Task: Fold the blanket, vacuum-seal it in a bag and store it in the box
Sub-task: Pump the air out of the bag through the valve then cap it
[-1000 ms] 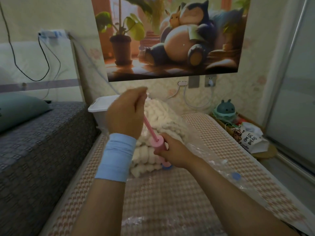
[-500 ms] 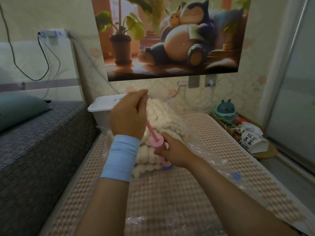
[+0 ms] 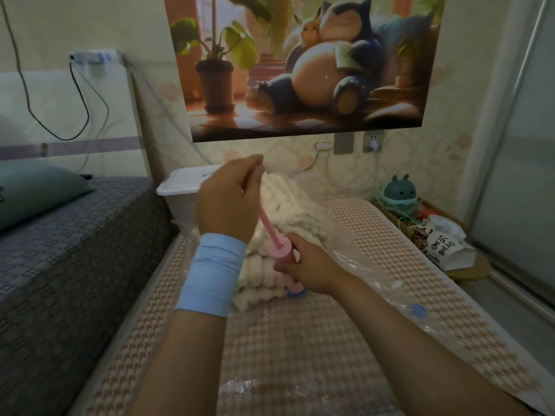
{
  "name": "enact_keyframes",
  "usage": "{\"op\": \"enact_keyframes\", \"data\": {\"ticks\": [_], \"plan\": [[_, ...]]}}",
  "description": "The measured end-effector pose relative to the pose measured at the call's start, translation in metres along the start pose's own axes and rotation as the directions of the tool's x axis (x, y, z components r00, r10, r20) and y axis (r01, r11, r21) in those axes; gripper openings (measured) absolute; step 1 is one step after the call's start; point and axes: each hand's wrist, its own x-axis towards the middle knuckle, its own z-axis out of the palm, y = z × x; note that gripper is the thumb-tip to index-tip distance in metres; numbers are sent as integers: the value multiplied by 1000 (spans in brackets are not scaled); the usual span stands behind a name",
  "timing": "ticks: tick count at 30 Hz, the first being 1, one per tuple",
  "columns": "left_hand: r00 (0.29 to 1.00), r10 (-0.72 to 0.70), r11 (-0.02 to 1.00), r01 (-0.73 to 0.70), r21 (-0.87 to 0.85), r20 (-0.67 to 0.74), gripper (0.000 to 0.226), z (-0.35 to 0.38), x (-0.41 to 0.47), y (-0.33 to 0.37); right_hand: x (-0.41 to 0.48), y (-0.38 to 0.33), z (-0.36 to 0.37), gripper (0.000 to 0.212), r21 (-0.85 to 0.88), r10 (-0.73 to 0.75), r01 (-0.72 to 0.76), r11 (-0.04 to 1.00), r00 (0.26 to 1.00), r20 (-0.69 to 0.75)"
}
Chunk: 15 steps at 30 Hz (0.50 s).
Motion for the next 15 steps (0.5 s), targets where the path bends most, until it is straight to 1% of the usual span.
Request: {"op": "enact_keyframes", "data": {"ticks": [1, 2, 3, 4, 5, 6, 7, 8, 9, 10, 11, 12, 13, 14, 15], "plan": [[999, 12, 1000, -13, -26, -29, 23, -2, 2, -1, 0, 0, 0, 46, -10, 1, -1, 1000, 1000, 6], [1000, 1, 999, -2, -54, -21, 24, -1, 0, -3, 0, -1, 1, 45, -17, 4, -4, 1000, 1000, 12], [999, -30, 997, 32, -74, 28, 23, 4, -8, -5, -1, -4, 1, 42, -18, 6, -5, 1000, 1000, 18], [989, -78, 993, 88, -73, 126, 24, 12, -20, -9, -2, -6, 2, 40, -16, 6, -6, 1000, 1000, 18], [953, -144, 985, 164, -53, 265, 24, 21, -34, -12, -2, -8, 3, 38, -19, 6, -6, 1000, 1000, 10], [882, -213, 971, 240, -11, 419, 26, 31, -48, -16, -3, -9, 4, 38, -28, 6, -6, 1000, 1000, -2], [798, -268, 957, 287, 51, 540, 28, 38, -60, -21, -3, -11, 4, 40, -36, 2, -3, 999, 1000, -8], [745, -300, 950, 291, 114, 596, 29, 42, -66, -24, -4, -12, 5, 43, -36, -4, 4, 999, 1000, -8], [740, -313, 948, 277, 154, 595, 29, 42, -65, -24, -4, -12, 5, 45, -29, -9, 9, 1000, 1000, -6], [774, -304, 953, 255, 167, 555, 28, 39, -58, -21, -4, -11, 5, 46, -17, -8, 8, 1000, 1000, -10], [839, -261, 965, 209, 161, 477, 27, 34, -48, -16, -4, -9, 4, 47, -4, -3, 3, 1000, 1000, -18], [915, -187, 979, 145, 142, 357, 26, 27, -37, -9, -3, -7, 2, 48, 9, 5, -5, 1000, 1000, -22], [972, -103, 991, 82, 109, 211, 25, 18, -24, -2, -3, -6, 1, 49, 19, 10, -9, 1000, 1000, -21], [996, -35, 997, 30, 65, 77, 24, 9, -13, 2, -2, -5, -1, 50, 23, 11, -10, 1000, 1000, -14], [1000, 17, 1000, -16, 18, -21, 23, 3, -5, 5, -1, -4, -1, 51, 23, 12, -11, 1000, 1000, -6]]}}
